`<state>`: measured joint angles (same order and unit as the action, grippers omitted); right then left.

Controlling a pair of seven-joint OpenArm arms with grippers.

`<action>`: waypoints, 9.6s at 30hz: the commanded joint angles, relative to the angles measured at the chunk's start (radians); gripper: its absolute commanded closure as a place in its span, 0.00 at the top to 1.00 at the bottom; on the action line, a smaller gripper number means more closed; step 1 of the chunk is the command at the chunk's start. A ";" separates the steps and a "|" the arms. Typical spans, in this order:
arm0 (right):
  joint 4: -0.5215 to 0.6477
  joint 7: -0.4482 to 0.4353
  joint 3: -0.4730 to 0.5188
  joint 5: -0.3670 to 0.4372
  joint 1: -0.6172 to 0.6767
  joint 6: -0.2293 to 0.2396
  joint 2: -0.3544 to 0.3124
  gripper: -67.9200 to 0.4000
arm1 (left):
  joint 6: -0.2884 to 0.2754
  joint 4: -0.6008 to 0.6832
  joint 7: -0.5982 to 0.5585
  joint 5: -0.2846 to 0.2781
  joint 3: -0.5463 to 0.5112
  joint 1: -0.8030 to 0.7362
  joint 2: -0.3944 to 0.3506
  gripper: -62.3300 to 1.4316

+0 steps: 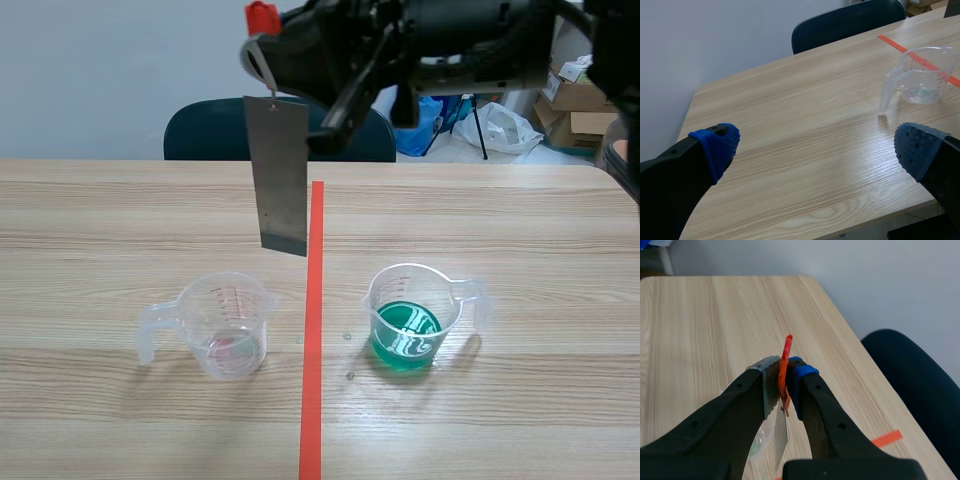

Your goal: Do the redox reaction experiment

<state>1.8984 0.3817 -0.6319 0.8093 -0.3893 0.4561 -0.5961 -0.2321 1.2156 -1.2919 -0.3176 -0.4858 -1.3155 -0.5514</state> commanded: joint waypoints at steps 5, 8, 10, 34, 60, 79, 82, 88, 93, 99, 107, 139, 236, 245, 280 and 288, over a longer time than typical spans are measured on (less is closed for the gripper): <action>0.098 -0.073 0.120 0.010 0.099 0.008 -0.103 0.02 | 0.001 0.010 -0.017 -0.007 -0.008 -0.001 0.005 1.00; 0.143 -0.100 0.172 0.010 0.162 0.008 -0.159 0.02 | 0.001 0.010 -0.017 -0.007 -0.008 -0.001 0.005 1.00; 0.168 -0.119 0.208 0.010 0.204 0.008 -0.195 0.02 | 0.001 0.010 -0.017 -0.007 -0.008 -0.001 0.005 1.00; 0.188 -0.302 0.492 0.007 0.565 0.004 -0.399 0.02 | 0.001 0.010 -0.013 -0.007 -0.008 -0.001 0.005 1.00; 0.119 -0.337 0.497 0.006 0.558 0.008 -0.399 0.02 | 0.001 0.010 -0.012 -0.007 -0.008 -0.001 0.005 1.00; 0.119 -0.349 0.497 0.006 0.558 0.008 -0.398 0.02 | -0.002 0.010 -0.013 -0.007 -0.008 -0.001 0.005 1.00; 0.119 -0.352 0.497 0.006 0.558 0.008 -0.398 0.02 | -0.002 0.010 -0.013 -0.007 -0.008 -0.001 0.005 1.00; 0.119 -0.352 0.497 0.006 0.558 0.008 -0.398 0.02 | -0.003 0.010 -0.013 -0.007 -0.008 -0.001 0.005 1.00; 0.119 -0.352 0.497 0.007 0.558 0.008 -0.398 0.02 | -0.003 0.010 -0.013 -0.007 -0.008 -0.001 0.005 1.00; 0.119 -0.352 0.496 0.007 0.558 0.008 -0.398 0.02 | -0.003 0.010 -0.013 -0.007 -0.008 -0.001 0.005 1.00; 0.119 -0.352 0.496 0.007 0.558 0.008 -0.398 0.02 | -0.003 0.010 -0.013 -0.007 -0.008 -0.001 0.005 1.00; 0.119 -0.351 0.496 0.007 0.558 0.008 -0.398 0.02 | -0.003 0.010 -0.013 -0.007 -0.008 -0.001 0.005 1.00; 0.108 -0.370 0.496 0.006 0.558 0.012 -0.396 0.02 | -0.464 0.010 0.717 -0.121 1.125 1.435 -0.329 0.06; 0.108 -0.374 0.496 0.006 0.558 0.012 -0.396 0.02 | -0.464 0.010 0.901 -0.242 1.330 1.593 -0.119 0.06; 0.108 -0.375 0.496 0.006 0.558 0.012 -0.396 0.02 | -0.226 0.008 1.002 -0.241 1.374 1.637 0.069 0.06; 0.108 -0.378 0.496 0.006 0.558 0.012 -0.396 0.02 | -0.206 0.008 0.965 -0.241 1.373 1.633 -0.007 0.06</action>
<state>2.0071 0.0261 -0.1558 0.8043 0.1860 0.4713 -0.9890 -0.4438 1.2144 -0.3031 -0.5503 0.8917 0.3161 -0.5182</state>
